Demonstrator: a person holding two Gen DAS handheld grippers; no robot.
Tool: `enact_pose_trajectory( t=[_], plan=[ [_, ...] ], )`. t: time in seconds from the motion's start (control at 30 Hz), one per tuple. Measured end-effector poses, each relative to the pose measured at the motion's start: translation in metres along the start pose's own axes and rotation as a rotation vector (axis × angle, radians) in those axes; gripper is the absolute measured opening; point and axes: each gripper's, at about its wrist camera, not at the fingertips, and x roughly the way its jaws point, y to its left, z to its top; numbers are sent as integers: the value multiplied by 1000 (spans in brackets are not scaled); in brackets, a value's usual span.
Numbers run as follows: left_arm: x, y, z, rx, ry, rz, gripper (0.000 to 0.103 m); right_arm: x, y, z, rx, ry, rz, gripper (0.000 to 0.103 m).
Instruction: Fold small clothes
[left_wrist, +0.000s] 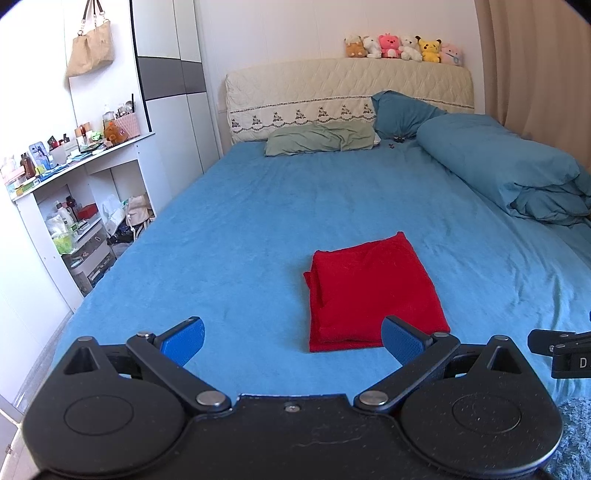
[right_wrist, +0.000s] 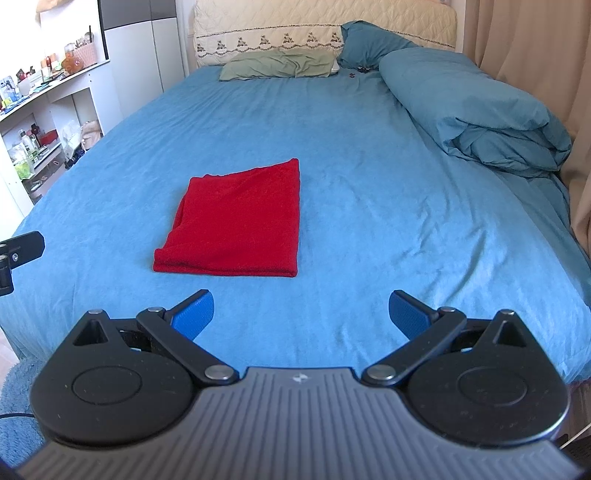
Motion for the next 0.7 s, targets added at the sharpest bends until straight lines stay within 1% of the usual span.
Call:
enact_pose_trajectory(
  t=[0.4, 0.7],
  plan=[
    [2, -2, 0, -1, 3, -1, 103, 3, -2, 0, 0, 5, 2, 103],
    [3, 3, 0, -13, -1, -23, 103, 3, 0, -1, 1, 6, 1, 103]
  ],
)
